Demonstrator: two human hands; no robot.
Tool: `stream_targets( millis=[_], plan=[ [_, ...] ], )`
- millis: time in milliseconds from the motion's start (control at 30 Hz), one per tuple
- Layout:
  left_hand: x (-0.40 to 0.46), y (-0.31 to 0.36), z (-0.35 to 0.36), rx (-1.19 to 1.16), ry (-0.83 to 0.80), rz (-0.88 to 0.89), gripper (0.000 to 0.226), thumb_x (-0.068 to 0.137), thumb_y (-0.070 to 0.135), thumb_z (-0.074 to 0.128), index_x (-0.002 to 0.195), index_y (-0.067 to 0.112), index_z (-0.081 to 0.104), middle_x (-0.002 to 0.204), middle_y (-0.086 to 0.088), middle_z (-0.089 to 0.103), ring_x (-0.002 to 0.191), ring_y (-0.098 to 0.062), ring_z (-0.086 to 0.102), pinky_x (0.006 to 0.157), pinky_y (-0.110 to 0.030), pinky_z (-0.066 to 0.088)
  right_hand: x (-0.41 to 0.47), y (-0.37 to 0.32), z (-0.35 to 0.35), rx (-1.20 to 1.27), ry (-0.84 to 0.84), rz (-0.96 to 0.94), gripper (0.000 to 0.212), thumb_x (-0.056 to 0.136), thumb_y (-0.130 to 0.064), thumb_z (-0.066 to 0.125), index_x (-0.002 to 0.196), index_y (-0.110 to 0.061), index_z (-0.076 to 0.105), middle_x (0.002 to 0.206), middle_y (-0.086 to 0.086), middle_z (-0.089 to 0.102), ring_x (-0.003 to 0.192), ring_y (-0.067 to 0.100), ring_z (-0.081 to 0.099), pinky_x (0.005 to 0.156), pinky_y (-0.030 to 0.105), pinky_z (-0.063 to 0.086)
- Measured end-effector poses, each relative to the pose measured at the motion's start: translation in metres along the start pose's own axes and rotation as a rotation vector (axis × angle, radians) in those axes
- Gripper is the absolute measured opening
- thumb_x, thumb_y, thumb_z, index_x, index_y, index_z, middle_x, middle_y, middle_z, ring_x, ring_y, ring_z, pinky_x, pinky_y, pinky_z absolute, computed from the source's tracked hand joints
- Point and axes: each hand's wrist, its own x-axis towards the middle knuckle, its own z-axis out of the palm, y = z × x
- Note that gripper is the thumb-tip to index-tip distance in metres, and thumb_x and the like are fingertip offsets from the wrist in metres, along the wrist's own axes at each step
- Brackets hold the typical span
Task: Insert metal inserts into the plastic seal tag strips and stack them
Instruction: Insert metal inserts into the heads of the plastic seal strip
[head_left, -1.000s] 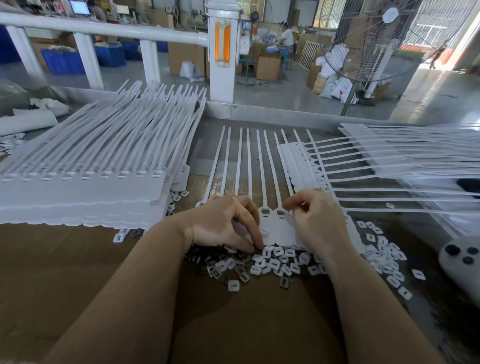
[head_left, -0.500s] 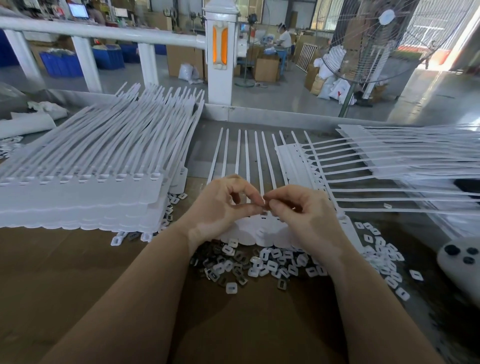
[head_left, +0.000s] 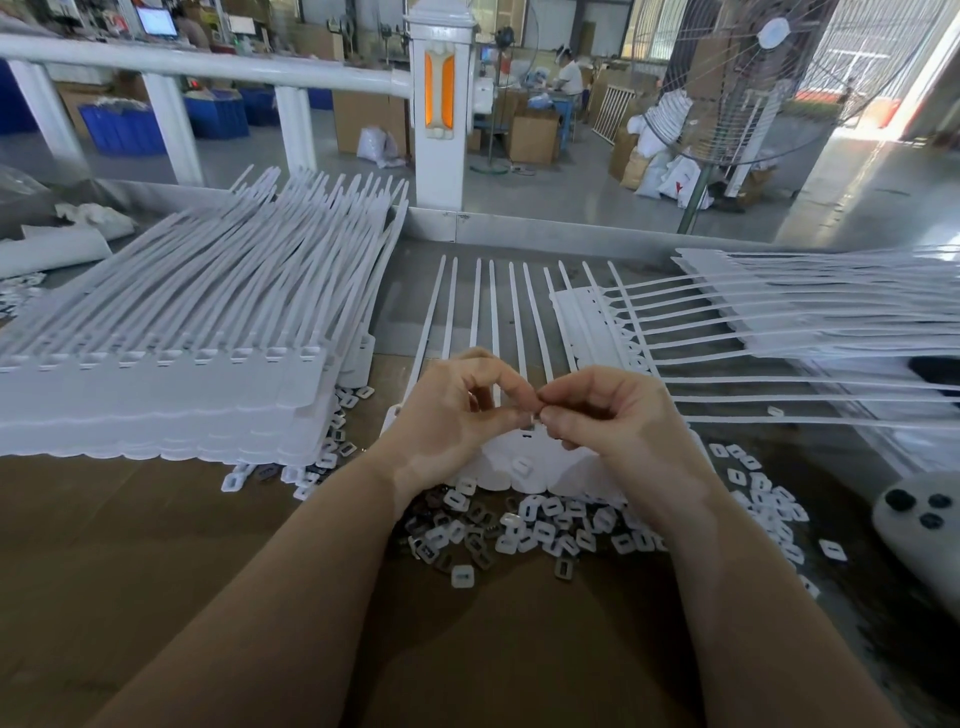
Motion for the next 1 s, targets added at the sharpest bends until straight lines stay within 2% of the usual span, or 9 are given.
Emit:
stream_targets(
  millis=[100, 167, 300, 400, 533, 633, 933, 1000],
  plan=[
    [0.001, -0.004, 0.002, 0.031, 0.025, -0.052, 0.023, 0.077, 0.01, 0.073, 0.083, 0.03, 0.065, 0.085, 0.001, 0.065, 0.062, -0.001, 0.047, 0.062, -0.012, 0.04, 0.002, 0.002, -0.003, -0.017, 0.136, -0.002, 0.014, 0.078, -0.002, 0.07, 0.084, -0.015, 0.07, 0.074, 0.001, 0.071, 0.068, 0.008, 0.065, 0.06, 0.014, 0.049],
    [0.002, -0.007, 0.002, 0.056, 0.027, -0.095, 0.022, 0.078, 0.013, 0.072, 0.082, 0.033, 0.064, 0.082, 0.008, 0.064, 0.064, -0.003, 0.047, 0.062, -0.011, 0.041, 0.004, 0.004, -0.006, -0.055, 0.251, 0.005, 0.015, 0.077, -0.003, 0.071, 0.084, -0.016, 0.07, 0.074, 0.001, 0.071, 0.068, 0.007, 0.066, 0.06, 0.012, 0.048],
    [0.001, -0.01, 0.003, 0.161, -0.071, -0.138, 0.015, 0.082, 0.022, 0.068, 0.08, 0.035, 0.063, 0.082, 0.016, 0.059, 0.07, 0.001, 0.052, 0.063, -0.007, 0.041, 0.007, 0.012, -0.01, -0.243, 0.392, 0.014, 0.014, 0.079, -0.005, 0.071, 0.087, -0.016, 0.068, 0.078, -0.001, 0.068, 0.076, 0.01, 0.065, 0.068, 0.013, 0.05],
    [0.0, -0.011, 0.004, 0.175, -0.103, -0.149, 0.013, 0.083, 0.021, 0.068, 0.08, 0.033, 0.064, 0.081, 0.018, 0.057, 0.072, 0.013, 0.05, 0.064, -0.002, 0.037, 0.007, 0.016, -0.01, -0.432, 0.404, 0.023, 0.014, 0.083, -0.004, 0.066, 0.087, -0.017, 0.067, 0.082, -0.001, 0.067, 0.08, 0.011, 0.063, 0.073, 0.016, 0.047],
    [0.001, -0.013, 0.004, 0.202, -0.102, -0.155, 0.012, 0.082, 0.022, 0.068, 0.081, 0.033, 0.065, 0.082, 0.021, 0.056, 0.076, 0.011, 0.051, 0.068, 0.0, 0.036, 0.006, 0.017, -0.009, -0.595, 0.393, 0.021, 0.015, 0.084, -0.004, 0.063, 0.089, -0.017, 0.069, 0.085, -0.002, 0.067, 0.081, 0.011, 0.062, 0.075, 0.02, 0.048],
    [0.001, -0.014, 0.004, 0.219, -0.106, -0.148, 0.013, 0.082, 0.022, 0.068, 0.081, 0.035, 0.064, 0.082, 0.02, 0.056, 0.077, 0.012, 0.05, 0.068, 0.001, 0.036, 0.004, 0.017, -0.01, -0.656, 0.353, 0.037, 0.016, 0.084, -0.005, 0.063, 0.09, -0.018, 0.07, 0.086, -0.002, 0.068, 0.082, 0.012, 0.062, 0.078, 0.027, 0.05],
    [0.002, -0.017, 0.005, 0.222, -0.098, -0.131, 0.008, 0.082, 0.021, 0.069, 0.089, 0.024, 0.07, 0.079, 0.022, 0.054, 0.07, 0.018, 0.047, 0.063, 0.001, 0.034, 0.003, 0.01, -0.009, -0.741, 0.316, 0.075, 0.016, 0.081, -0.008, 0.067, 0.082, -0.023, 0.073, 0.086, -0.004, 0.07, 0.079, 0.008, 0.062, 0.079, 0.024, 0.05],
    [0.002, -0.017, 0.005, 0.223, -0.099, -0.129, 0.008, 0.082, 0.021, 0.069, 0.089, 0.025, 0.07, 0.079, 0.022, 0.054, 0.07, 0.017, 0.048, 0.063, 0.001, 0.035, 0.002, 0.008, -0.009, -0.765, 0.306, 0.073, 0.016, 0.082, -0.009, 0.066, 0.083, -0.025, 0.072, 0.086, -0.005, 0.07, 0.08, 0.009, 0.062, 0.084, 0.031, 0.051]
  ],
)
